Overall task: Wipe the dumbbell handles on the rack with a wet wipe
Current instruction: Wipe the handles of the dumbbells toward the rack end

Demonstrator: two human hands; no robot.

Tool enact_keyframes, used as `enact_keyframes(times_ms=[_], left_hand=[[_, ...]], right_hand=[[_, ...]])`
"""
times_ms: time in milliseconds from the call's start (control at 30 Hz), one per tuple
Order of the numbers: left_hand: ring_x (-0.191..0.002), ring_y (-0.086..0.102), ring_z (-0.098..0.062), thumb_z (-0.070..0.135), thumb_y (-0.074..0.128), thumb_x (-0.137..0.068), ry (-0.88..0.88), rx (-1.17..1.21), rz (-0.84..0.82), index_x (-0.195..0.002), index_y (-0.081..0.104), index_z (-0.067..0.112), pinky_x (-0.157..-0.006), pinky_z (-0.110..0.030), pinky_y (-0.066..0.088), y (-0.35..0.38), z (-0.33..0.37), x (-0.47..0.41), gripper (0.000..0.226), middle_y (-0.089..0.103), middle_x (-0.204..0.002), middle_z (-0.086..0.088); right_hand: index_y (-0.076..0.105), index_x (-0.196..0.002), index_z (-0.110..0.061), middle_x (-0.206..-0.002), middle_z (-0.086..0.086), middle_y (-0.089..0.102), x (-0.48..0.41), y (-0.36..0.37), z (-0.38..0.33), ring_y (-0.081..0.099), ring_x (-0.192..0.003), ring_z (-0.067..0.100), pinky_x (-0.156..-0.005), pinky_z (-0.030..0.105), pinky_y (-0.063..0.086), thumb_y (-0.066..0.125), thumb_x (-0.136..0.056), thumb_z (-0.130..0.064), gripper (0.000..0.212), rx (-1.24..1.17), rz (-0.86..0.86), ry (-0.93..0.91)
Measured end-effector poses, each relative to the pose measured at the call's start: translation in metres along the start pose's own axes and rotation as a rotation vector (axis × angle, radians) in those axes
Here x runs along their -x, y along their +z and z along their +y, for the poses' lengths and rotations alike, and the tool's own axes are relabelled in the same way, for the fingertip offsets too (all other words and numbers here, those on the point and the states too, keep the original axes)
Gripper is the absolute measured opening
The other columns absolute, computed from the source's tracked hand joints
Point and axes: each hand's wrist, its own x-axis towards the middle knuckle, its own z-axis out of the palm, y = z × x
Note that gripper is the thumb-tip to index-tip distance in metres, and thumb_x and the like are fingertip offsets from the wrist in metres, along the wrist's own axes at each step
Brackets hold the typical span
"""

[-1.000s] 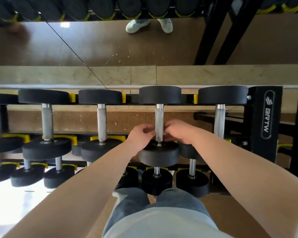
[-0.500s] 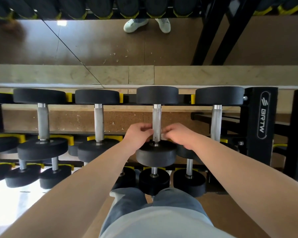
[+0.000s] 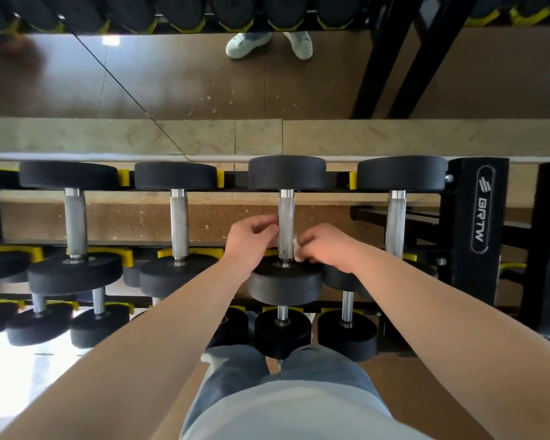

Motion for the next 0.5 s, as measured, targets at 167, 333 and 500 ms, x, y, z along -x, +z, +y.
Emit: enact_keyframes(times_ms=[167,333,500], left_hand=[[-0.095,0.073,-0.011,0.018,0.067,-0.098,-0.081,-0.02,-0.038,-0.119,0.074,0.023,-0.089,-0.033,0.061,0.0,-0.001,-0.003,0.023,0.076,-0.108,0.006],[-0.089,0.075,-0.009,0.019,0.071,-0.095,-0.156,-0.036,-0.063,-0.106,0.075,0.019,-0.079,-0.027,0.063,-0.005,0.001,-0.006,0.012,0.078,-0.097,0.001],[-0.089,0.074,-0.01,0.023,0.062,-0.101,-0.17,-0.141,-0.086,-0.104,0.072,0.021,-0.076,-0.025,0.062,-0.007,-0.002,-0.004,0.01,0.076,-0.095,0.002]], right_hand=[[0.062,-0.135,-0.008,-0.118,0.008,0.069,-0.022,-0.014,-0.024,0.07,-0.106,0.027,-0.092,0.038,0.061,0.067,-0.092,0.005,0.045,-0.653,0.241,-0.088],[0.074,-0.105,-0.011,-0.102,0.007,0.073,-0.007,-0.012,-0.023,0.071,-0.093,0.022,-0.082,0.034,0.06,0.069,-0.092,-0.006,0.014,0.091,0.038,0.008],[0.074,-0.102,-0.012,-0.103,0.01,0.074,-0.011,0.002,-0.011,0.071,-0.093,0.023,-0.09,0.038,0.06,0.068,-0.09,-0.001,0.017,0.064,-0.019,0.061]])
